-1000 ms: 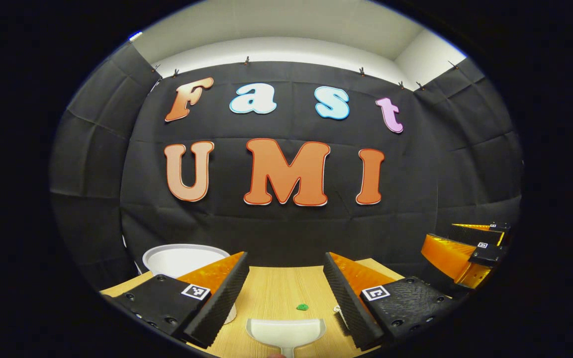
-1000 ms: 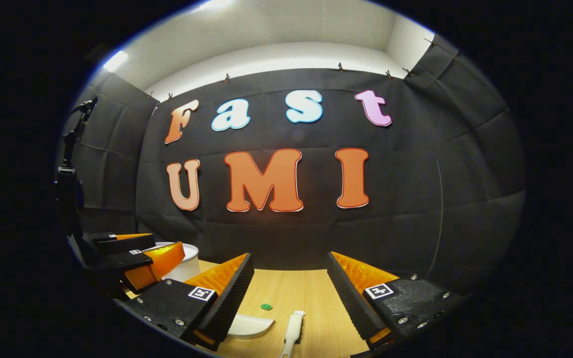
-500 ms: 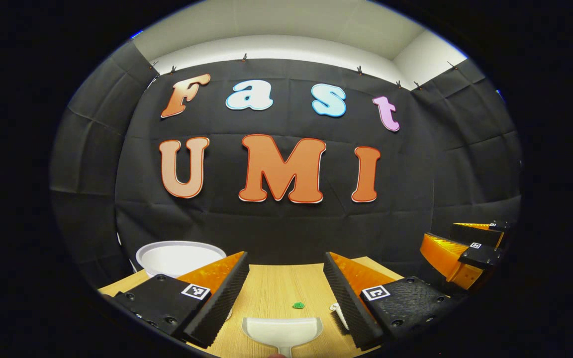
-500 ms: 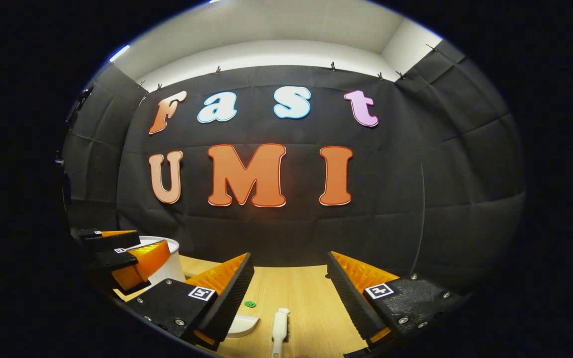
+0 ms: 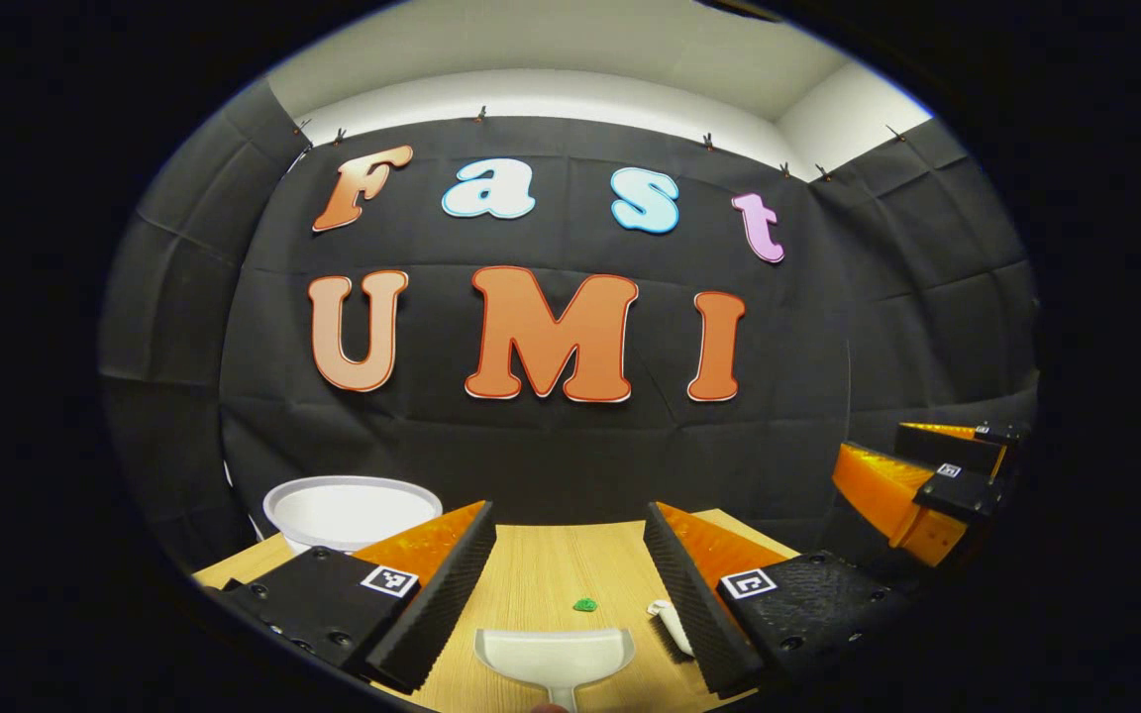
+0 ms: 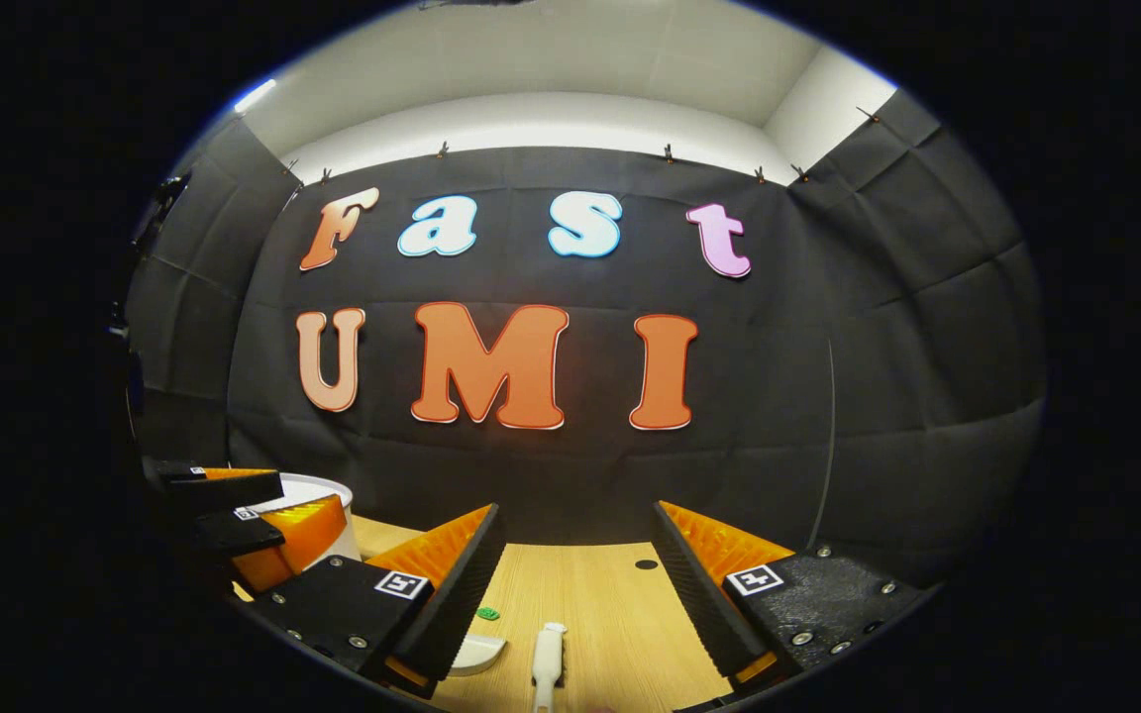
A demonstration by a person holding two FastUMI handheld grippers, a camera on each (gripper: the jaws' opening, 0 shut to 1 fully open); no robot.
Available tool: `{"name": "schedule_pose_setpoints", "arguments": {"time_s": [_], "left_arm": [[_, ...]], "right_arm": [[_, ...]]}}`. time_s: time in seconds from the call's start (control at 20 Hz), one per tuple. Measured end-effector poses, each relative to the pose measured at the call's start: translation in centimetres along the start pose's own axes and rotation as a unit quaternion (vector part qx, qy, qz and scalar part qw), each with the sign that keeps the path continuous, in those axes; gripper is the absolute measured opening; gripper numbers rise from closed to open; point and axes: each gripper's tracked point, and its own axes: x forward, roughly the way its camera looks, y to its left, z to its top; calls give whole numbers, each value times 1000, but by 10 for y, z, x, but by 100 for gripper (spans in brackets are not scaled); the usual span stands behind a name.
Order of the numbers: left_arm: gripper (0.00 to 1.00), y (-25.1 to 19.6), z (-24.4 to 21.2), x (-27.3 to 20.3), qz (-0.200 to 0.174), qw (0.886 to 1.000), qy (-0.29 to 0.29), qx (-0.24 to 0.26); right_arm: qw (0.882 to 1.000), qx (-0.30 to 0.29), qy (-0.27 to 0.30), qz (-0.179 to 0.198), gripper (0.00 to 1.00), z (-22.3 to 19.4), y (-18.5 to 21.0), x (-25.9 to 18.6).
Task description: Pick up the small broom and dustpan from the desktop, sweep the trash into the dustpan with the broom, and then empty the trash into the garbage bin.
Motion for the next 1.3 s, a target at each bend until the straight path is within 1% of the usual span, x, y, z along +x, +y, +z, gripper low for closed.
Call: {"name": "schedule_pose_setpoints", "arguments": {"time_s": [0.15,0.3,0.45,0.6,1.05,1.3], "left_arm": [[95,0,-8,1,-2,1000,9,5],[95,8,-9,4,5,1000,9,9],[95,20,4,6,19,1000,-8,12],[95,25,11,7,23,999,-21,18],[95,26,-2,2,29,999,-7,20],[95,47,-21,4,47,998,17,48]], "right_arm": [[1000,-5,2,5,93,-3,4,2],[1000,-3,17,1,93,-11,3,5],[1000,0,6,-13,93,-3,-2,11],[1000,-4,-9,-10,93,3,6,12],[999,10,47,-11,93,-31,6,8],[997,1,75,-16,93,-52,18,3]]}}
